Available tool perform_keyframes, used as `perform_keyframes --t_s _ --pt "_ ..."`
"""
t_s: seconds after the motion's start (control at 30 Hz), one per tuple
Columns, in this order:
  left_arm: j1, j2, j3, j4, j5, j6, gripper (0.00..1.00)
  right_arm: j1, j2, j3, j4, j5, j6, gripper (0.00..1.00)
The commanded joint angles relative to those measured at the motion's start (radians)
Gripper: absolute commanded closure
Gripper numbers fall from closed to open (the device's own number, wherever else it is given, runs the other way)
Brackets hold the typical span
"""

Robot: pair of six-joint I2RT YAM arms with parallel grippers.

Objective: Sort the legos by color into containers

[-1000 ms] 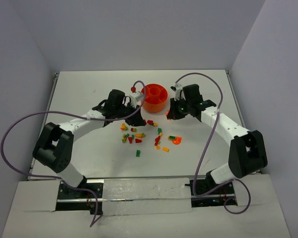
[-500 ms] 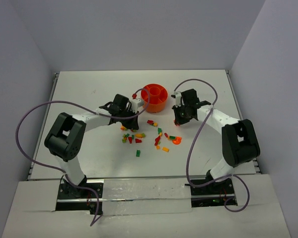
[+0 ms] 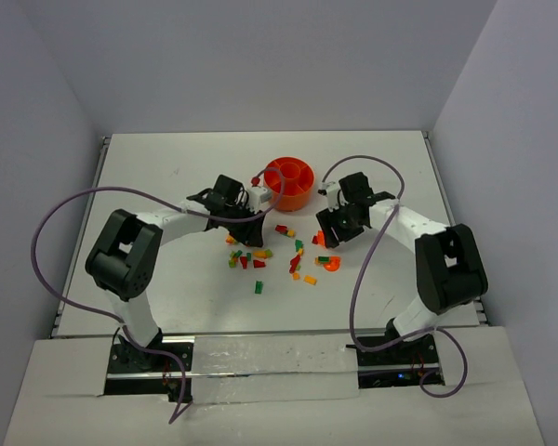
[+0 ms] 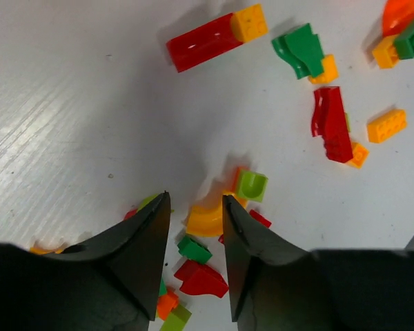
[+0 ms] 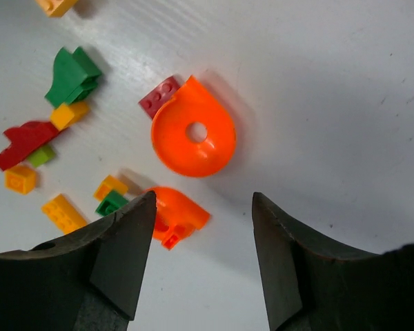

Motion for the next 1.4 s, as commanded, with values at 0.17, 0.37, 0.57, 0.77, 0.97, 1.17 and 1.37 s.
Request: perform_keyframes --t_s 0.17,0.37,0.57,0.77,0.97,1.17,1.37 --pt "-0.001 -0.149 0.086 -0.097 0.230 0.115 0.23 0.007 -0.162 0.043 -0.214 -0.297 -0.396 0.49" --pt "0.002 -0.154 0.109 -0.157 0.342 0.144 0.17 0.019 -0.057 0.137 -0.402 -0.382 -0.631 0.54" --pt "0.033 -0.171 0.096 -0.138 0.415 0.114 0.16 0.060 0.011 0.151 -0.404 -0.328 -0.693 0.49" --pt "0.093 -0.176 0.109 -0.100 0.449 0.056 0.16 0.109 0.009 0.098 -0.319 -0.285 -0.656 0.48" --pt "0.134 -0.159 0.126 -0.091 0.469 0.036 0.16 0.143 0.009 0.047 -0.201 -0.205 -0.613 0.47" --pt "0.133 -0.161 0.115 -0.079 0.470 0.030 0.16 0.160 0.024 0.028 -0.150 -0.152 -0.613 0.48" --pt "0.135 -0.163 0.102 -0.074 0.466 0.030 0.16 0.178 0.036 0.010 -0.117 -0.129 -0.613 0.49"
